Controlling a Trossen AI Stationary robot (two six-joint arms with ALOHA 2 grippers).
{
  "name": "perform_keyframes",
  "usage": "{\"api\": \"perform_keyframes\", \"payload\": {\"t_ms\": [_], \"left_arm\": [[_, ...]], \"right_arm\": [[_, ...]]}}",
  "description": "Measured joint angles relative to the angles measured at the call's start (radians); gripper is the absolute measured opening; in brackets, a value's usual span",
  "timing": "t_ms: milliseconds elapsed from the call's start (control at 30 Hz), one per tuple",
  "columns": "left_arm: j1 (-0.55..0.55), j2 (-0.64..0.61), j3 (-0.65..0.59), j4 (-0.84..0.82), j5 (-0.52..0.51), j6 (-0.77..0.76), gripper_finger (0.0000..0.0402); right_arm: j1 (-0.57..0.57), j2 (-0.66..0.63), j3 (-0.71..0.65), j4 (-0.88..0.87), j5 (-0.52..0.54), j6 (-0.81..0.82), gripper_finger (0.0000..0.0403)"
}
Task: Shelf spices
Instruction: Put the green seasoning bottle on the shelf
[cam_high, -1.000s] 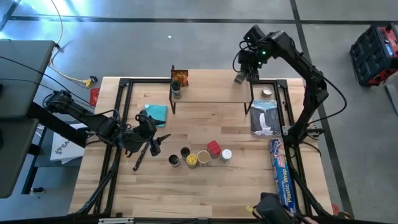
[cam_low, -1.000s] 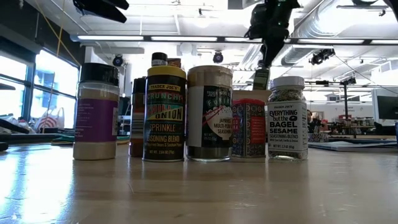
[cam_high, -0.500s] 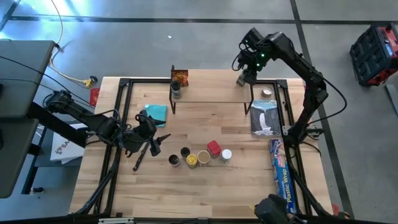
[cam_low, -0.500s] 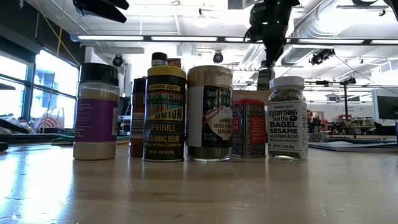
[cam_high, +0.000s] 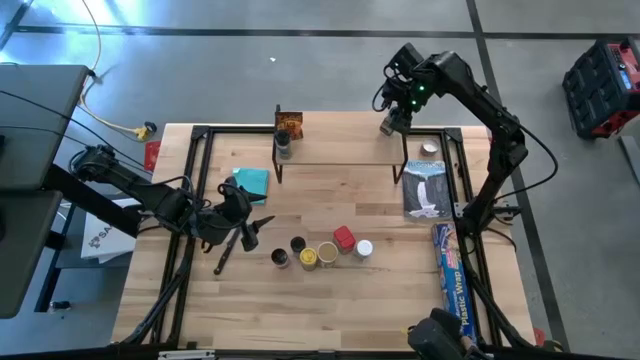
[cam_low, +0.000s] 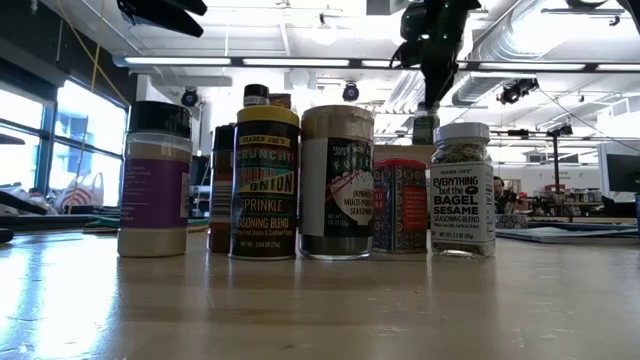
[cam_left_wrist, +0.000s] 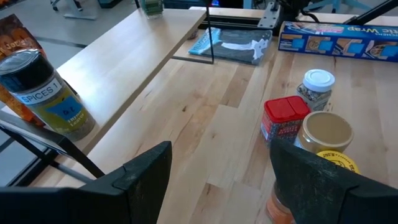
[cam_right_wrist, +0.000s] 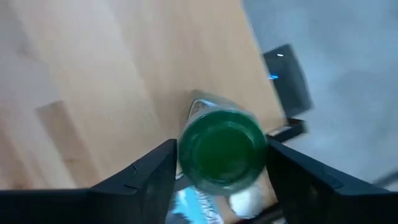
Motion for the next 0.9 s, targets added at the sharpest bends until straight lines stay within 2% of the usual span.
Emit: {"api": "perform_keyframes", "payload": {"t_ms": [167,333,533,900], "left_arm": [[0.0,0.0,0.0,0.0,0.0,0.0,0.0266],[0.0,0.0,0.0,0.0,0.0,-0.001,0.0266],[0.0,0.0,0.0,0.0,0.0,0.0,0.0266],[0.0,0.0,0.0,0.001,0.003,-0.017,0.0266]], "right_arm": [[0.0,0.0,0.0,-0.002,0.01,0.0,0.0258],[0.001,0.0,0.0,0.023,0.004,-0.016,0.026],[0.022,-0.002,0.0,0.022,0.12,-0.056,0.0261],[0.034,-0.005,0.0,0.048,0.126,0.141,0.0261]]}}
